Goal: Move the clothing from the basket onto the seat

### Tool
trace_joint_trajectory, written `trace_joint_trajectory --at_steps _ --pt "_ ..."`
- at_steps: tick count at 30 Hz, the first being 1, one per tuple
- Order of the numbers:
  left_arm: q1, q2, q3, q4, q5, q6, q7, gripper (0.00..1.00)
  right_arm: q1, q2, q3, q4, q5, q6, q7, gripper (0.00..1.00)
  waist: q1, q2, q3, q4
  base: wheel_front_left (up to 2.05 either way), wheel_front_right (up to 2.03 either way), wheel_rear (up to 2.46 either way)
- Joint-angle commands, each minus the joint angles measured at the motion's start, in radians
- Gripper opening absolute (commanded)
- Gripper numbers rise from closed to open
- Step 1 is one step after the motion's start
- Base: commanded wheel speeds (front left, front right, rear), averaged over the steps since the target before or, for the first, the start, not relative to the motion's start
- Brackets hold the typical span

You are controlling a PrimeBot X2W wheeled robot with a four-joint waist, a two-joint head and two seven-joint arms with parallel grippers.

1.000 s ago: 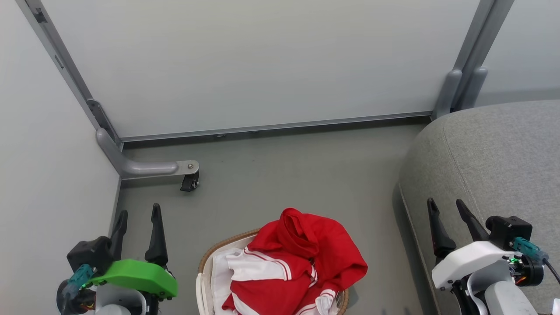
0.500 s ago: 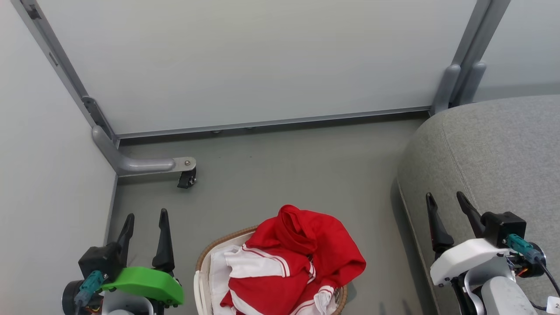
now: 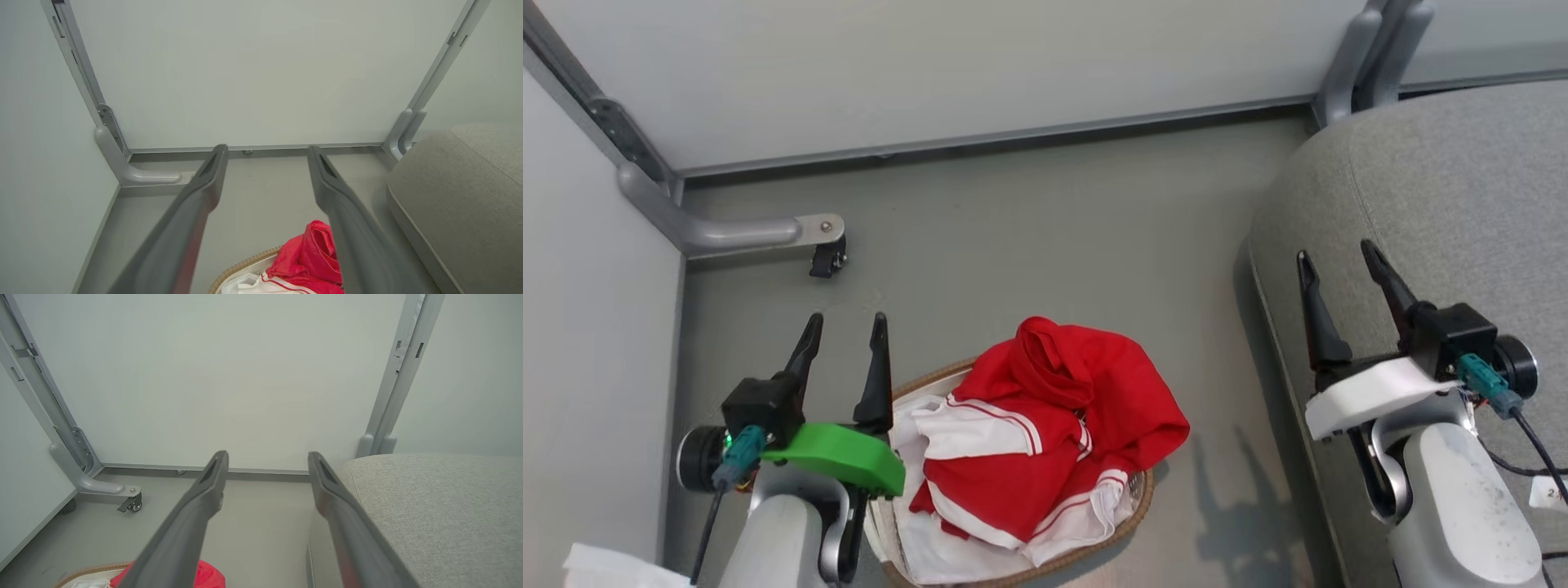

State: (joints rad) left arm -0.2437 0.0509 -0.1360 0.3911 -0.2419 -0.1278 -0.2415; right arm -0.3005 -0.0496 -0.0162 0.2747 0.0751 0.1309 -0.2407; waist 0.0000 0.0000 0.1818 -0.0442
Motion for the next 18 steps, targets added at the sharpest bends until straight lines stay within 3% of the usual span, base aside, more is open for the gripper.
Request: trace_joint_trajectory --at_steps 1,11,18 --pt "-0.045 0.005 -0.019 0.009 0.014 -0.004 -0.008 1.00 -0.033 -0.003 0.010 -0.015 -0.014 0.000 -0.010 1.00 0.0000 0.0000 0.126 -0.051 0.00 0.00 0.00" --pt "-0.227 0.063 -0.161 0.084 0.020 -0.003 -0.026 1.00 -0.180 -0.003 0.073 -0.096 -0.019 0.000 -0.026 1.00 0.0000 0.0000 0.380 -0.134 0.00 0.00 0.00" --pt "-0.304 0.100 -0.252 0.145 -0.023 -0.003 -0.023 1.00 -0.236 -0.003 0.096 -0.147 0.027 0.000 -0.026 1.00 0.0000 0.0000 0.498 -0.170 0.00 0.00 0.00"
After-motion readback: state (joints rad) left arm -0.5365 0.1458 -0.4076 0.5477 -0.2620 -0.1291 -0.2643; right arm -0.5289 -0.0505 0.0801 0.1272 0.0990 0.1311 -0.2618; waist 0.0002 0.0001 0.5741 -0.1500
